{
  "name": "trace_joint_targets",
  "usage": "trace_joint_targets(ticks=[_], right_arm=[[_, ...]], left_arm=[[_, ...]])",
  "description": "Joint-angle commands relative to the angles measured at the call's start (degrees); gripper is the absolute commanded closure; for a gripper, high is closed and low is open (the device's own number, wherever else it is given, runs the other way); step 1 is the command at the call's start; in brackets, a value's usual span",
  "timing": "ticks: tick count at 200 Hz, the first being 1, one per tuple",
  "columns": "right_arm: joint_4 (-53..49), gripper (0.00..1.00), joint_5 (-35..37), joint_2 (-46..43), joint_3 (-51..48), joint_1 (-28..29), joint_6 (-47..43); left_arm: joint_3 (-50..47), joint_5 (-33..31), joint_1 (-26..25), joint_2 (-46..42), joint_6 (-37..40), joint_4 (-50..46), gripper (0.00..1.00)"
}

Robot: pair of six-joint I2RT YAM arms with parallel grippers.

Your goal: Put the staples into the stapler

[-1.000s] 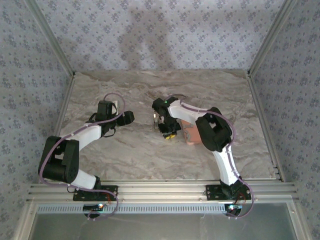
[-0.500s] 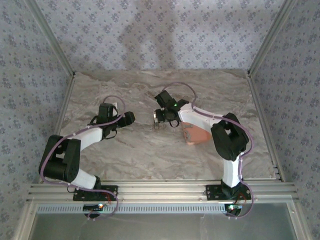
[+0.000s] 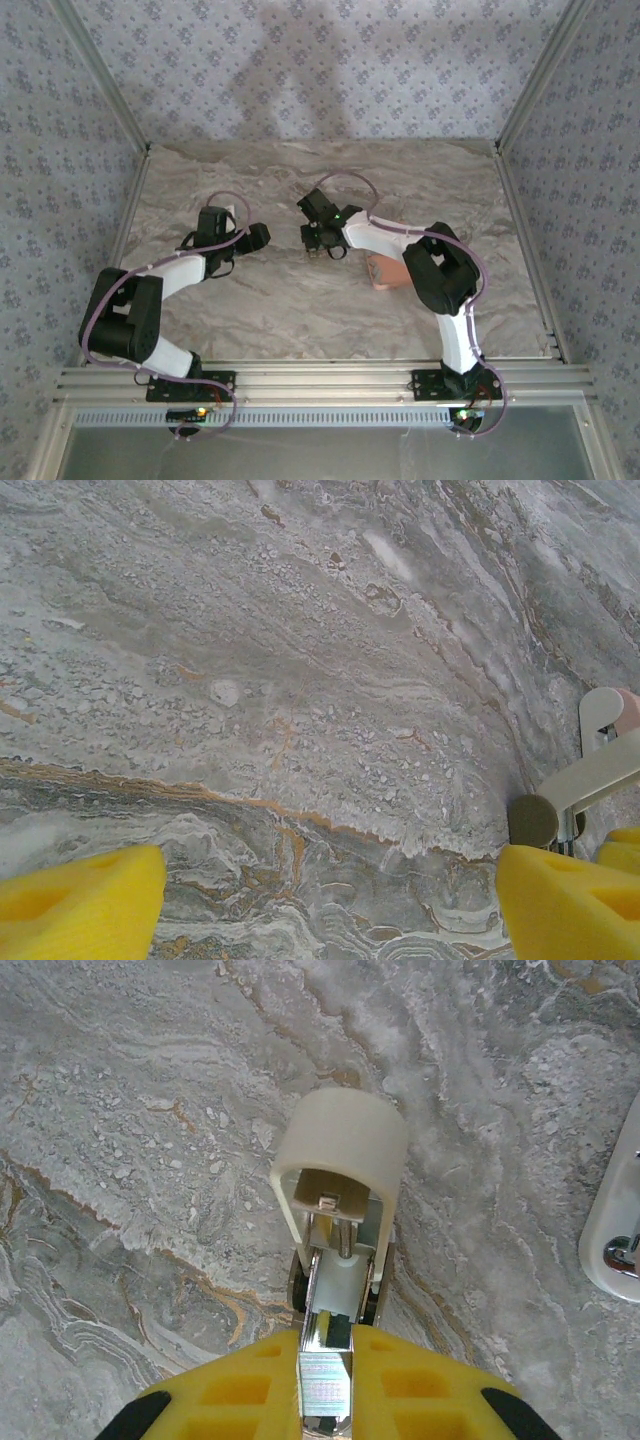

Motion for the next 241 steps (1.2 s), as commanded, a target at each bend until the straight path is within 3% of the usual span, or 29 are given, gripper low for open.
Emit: trace_joint_targets(ticks=[1,241], right_arm=[[-1.45,0.84,0.67,0.75,2.00,0.68,1.27],[-4.40,0.86,1.34,3.68,1.26,0.57,2.37]], left_arm=[[0.31,-0.16,-0.37,0.61,0.48,0.89,0.15],[1.77,0.19,-0.39,3.02,0.57,0.72,0.15]])
